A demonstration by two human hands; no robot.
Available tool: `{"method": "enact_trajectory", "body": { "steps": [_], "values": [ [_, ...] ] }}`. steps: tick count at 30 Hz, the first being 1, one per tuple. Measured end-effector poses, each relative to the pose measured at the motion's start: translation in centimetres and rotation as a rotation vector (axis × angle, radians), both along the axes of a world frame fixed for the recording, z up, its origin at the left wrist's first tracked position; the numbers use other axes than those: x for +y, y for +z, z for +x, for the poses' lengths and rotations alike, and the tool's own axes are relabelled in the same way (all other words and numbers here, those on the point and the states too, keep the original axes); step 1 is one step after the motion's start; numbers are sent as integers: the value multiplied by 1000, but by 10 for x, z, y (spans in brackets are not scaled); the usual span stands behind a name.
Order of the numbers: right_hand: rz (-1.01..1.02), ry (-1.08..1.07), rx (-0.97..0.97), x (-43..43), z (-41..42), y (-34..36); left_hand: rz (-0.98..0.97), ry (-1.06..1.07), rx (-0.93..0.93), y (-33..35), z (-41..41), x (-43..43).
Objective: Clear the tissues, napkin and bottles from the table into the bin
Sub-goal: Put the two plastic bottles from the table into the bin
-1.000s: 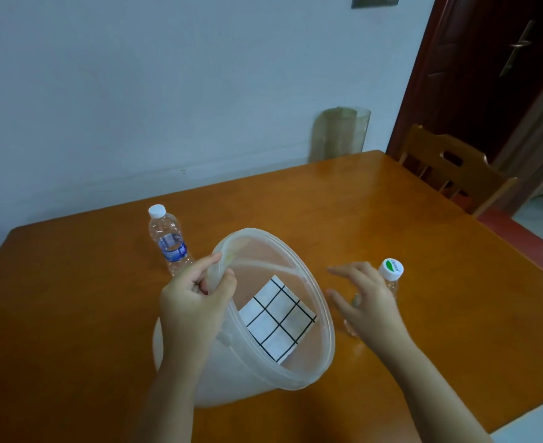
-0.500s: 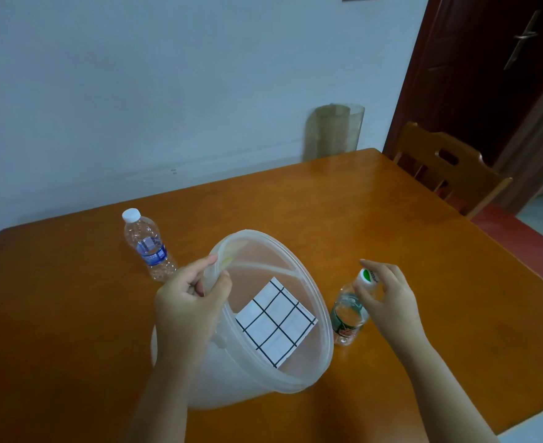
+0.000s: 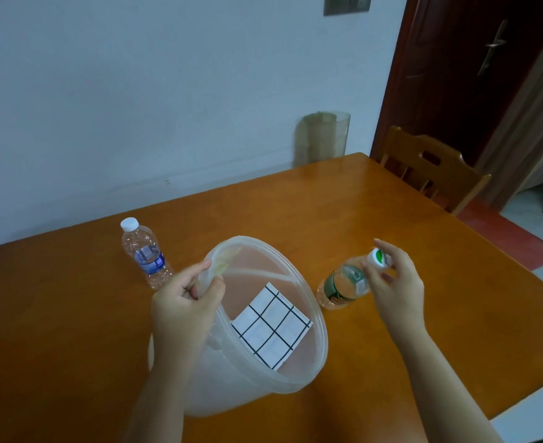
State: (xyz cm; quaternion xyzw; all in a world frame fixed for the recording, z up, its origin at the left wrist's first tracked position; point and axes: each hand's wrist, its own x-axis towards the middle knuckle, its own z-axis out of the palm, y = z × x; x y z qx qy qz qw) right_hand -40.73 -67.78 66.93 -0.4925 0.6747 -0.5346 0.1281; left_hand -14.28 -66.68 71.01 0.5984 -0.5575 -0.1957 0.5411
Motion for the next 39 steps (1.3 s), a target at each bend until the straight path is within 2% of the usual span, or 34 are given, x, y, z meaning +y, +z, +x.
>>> {"method": "enact_trajectory", "body": {
  "steps": [5,14,19,25,32,39],
  "values": [
    [-121,-21,-165,6,20,19,-11,3,7,1,20,3],
    [-251,55,-270,20,74,43,-14,92,57,-2,65,15],
    [-283,170,-329,25,108,51,-10,151,76,-2,89,23],
    [-169,375,-385,26,159,39,-8,196,82,3,121,38],
    [41,474,-418,29,219,15,34,255,66,8,167,63],
    [200,517,-239,29,277,-8,38,307,130,9,212,83]
  ]
}}
